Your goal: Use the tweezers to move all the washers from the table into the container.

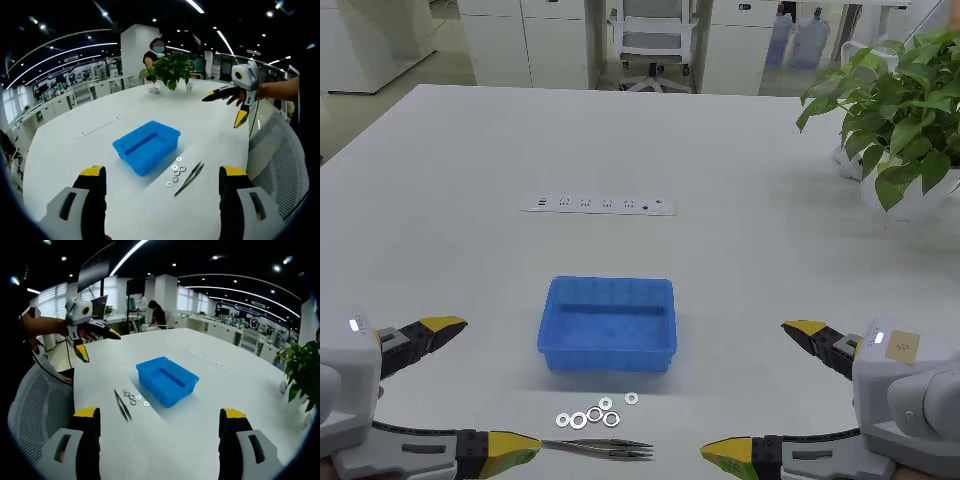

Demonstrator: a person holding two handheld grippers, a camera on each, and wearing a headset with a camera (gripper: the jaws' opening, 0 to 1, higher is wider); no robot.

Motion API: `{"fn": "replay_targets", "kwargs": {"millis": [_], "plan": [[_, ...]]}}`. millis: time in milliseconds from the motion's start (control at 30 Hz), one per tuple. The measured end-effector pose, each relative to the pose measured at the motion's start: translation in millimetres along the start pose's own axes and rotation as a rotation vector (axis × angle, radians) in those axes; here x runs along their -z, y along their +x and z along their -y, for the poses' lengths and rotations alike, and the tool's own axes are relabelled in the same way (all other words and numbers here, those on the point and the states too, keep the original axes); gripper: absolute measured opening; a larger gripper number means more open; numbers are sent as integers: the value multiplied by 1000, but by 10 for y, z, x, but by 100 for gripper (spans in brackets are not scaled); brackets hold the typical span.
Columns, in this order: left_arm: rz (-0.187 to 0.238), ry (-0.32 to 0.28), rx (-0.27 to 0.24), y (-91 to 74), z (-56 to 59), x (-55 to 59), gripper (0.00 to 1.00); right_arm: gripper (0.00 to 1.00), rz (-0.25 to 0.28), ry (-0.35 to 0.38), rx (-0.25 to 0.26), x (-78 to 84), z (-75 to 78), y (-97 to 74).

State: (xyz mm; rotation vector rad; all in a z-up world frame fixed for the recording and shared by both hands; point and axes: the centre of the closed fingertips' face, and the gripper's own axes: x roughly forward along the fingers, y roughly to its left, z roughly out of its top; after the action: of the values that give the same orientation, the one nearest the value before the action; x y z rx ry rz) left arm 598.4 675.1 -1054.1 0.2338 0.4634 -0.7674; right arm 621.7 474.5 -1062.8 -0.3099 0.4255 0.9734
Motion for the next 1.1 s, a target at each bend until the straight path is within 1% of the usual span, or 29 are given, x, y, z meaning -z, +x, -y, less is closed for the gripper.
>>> {"fn": "replay_targets", "kwargs": {"millis": [633, 933, 1100], "plan": [[11, 6, -4, -5, -11, -28, 100, 100, 4, -2, 6, -17, 16, -19], [20, 9, -6, -13, -22, -44, 100, 100, 16, -11, 8, -53, 27, -27], [19, 8, -4, -12, -17, -45, 100, 100, 12, -9, 8, -44, 23, -27]]}}
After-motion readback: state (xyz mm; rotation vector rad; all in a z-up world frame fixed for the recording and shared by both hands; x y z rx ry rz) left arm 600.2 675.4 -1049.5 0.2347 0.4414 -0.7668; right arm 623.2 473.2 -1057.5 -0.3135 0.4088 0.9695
